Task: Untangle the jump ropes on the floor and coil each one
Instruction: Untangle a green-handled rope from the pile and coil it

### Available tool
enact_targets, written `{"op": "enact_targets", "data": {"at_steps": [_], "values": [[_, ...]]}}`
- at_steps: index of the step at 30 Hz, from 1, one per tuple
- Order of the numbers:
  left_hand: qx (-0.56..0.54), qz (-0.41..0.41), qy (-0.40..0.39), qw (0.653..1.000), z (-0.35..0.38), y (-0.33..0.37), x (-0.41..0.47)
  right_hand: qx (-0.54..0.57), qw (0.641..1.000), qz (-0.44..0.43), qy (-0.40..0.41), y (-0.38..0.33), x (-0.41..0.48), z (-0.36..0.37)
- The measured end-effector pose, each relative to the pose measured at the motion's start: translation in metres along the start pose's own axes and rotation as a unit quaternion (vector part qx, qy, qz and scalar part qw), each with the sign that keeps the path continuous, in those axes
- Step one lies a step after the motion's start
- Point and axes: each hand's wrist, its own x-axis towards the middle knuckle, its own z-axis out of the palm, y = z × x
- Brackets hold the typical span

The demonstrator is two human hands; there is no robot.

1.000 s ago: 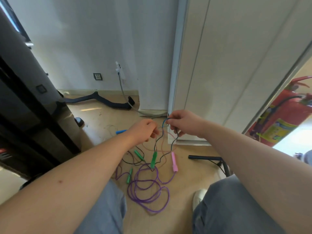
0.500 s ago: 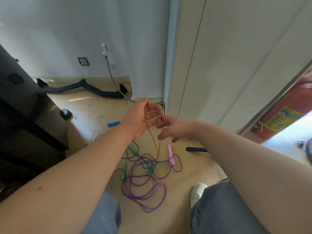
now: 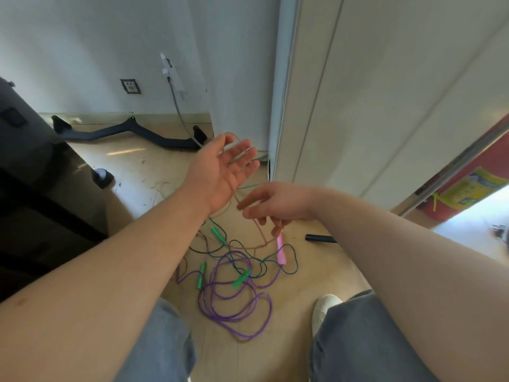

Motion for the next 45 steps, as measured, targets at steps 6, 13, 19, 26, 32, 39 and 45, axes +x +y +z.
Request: {"op": "enact_targets", "data": {"at_steps": [6,13,19,26,32,39,45], "values": [[0.166,-0.004,-0.039,0.985,0.0,-0.007,-0.012,0.037,0.996,-0.032,0.078,-0.006,-0.008,0.003],[0.476,-0.122,-0.159,0.856,-0.007,-0.033,-0.024,0.236,0.93,-0.073,0.273,-0.011,-0.026,-0.018],[0.761,-0.121,-0.204,0.603,-0.034,-0.039,-0.023,0.3,0.888,-0.06,0.345,-0.008,-0.037,-0.03],[0.799,-0.119,-0.168,0.565,-0.054,-0.031,-0.02,0.394,0.891,-0.058,0.218,-0.002,-0.049,-0.029],[0.726,-0.056,-0.13,0.673,-0.051,-0.03,-0.017,0.199,0.947,0.014,0.253,0.014,-0.05,-0.024],[0.596,-0.063,-0.094,0.795,-0.045,-0.026,-0.018,0.188,0.945,0.0,0.268,0.02,-0.047,-0.026],[0.489,-0.076,-0.049,0.868,-0.039,-0.025,-0.016,0.185,0.955,-0.013,0.232,0.018,-0.044,-0.022]]}}
